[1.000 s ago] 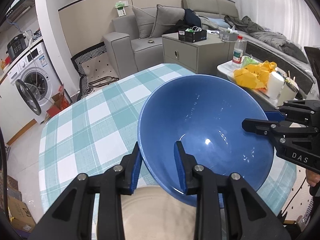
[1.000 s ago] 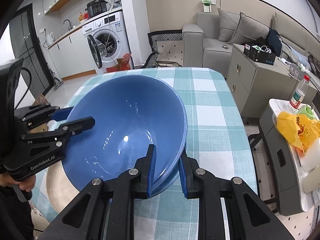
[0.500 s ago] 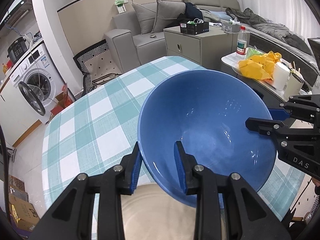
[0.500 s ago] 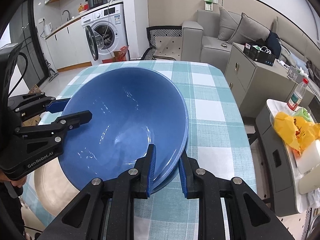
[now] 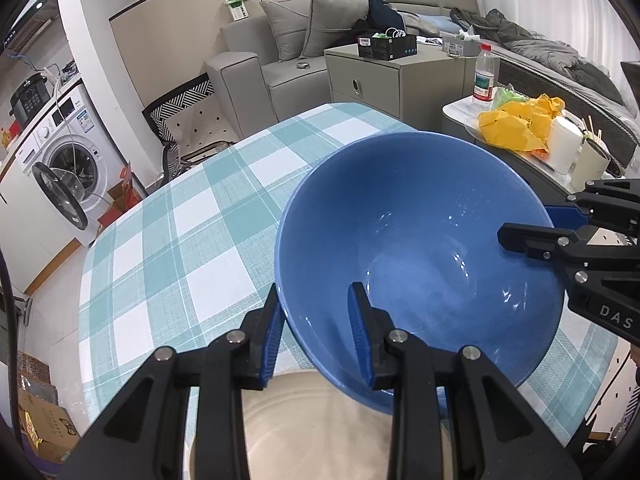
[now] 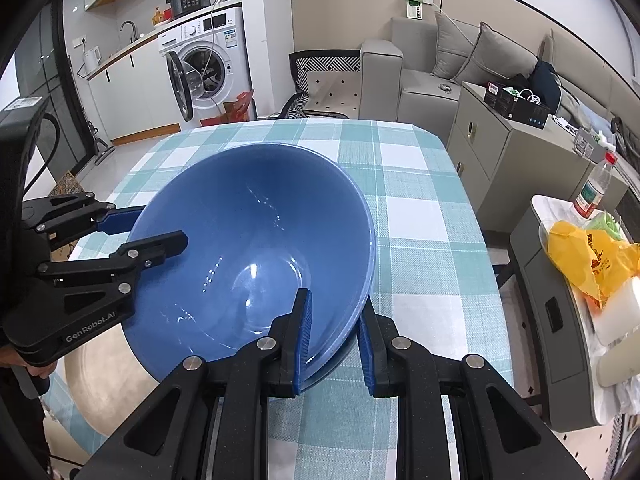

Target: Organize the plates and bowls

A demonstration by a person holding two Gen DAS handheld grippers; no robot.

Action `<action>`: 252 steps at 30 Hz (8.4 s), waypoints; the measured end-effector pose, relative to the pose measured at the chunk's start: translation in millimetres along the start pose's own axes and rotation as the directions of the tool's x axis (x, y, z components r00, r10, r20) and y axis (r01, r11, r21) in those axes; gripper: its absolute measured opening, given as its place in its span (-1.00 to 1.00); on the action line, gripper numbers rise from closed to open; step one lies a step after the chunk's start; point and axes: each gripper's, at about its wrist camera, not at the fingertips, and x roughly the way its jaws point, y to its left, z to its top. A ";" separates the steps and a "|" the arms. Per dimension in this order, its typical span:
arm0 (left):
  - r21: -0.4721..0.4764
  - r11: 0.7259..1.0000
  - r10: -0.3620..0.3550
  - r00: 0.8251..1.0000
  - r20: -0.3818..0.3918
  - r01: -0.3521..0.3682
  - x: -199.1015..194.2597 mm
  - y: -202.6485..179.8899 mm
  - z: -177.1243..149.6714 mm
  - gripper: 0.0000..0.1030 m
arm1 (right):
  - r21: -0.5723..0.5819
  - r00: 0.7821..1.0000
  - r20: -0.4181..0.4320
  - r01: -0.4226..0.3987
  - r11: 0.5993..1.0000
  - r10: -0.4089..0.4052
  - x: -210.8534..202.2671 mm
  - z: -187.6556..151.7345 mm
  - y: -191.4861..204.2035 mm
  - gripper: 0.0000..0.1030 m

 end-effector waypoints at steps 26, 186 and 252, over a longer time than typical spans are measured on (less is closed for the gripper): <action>-0.029 0.999 -0.029 1.000 -0.008 0.029 3.6 12.7 -8.9 0.16 | -0.064 0.998 0.058 0.005 0.998 -0.001 -0.3 -4.3 -3.7 0.09; -0.237 0.953 -0.160 0.979 0.125 0.186 -69.4 17.7 -26.2 -0.19 | 0.102 0.983 0.129 -0.148 0.984 0.134 -65.4 -23.0 18.1 -0.30; -0.394 0.919 -0.007 0.999 0.050 0.026 -85.8 80.5 -126.3 -0.20 | -0.064 0.963 0.000 -0.270 0.961 0.271 -10.9 -37.1 125.8 -0.30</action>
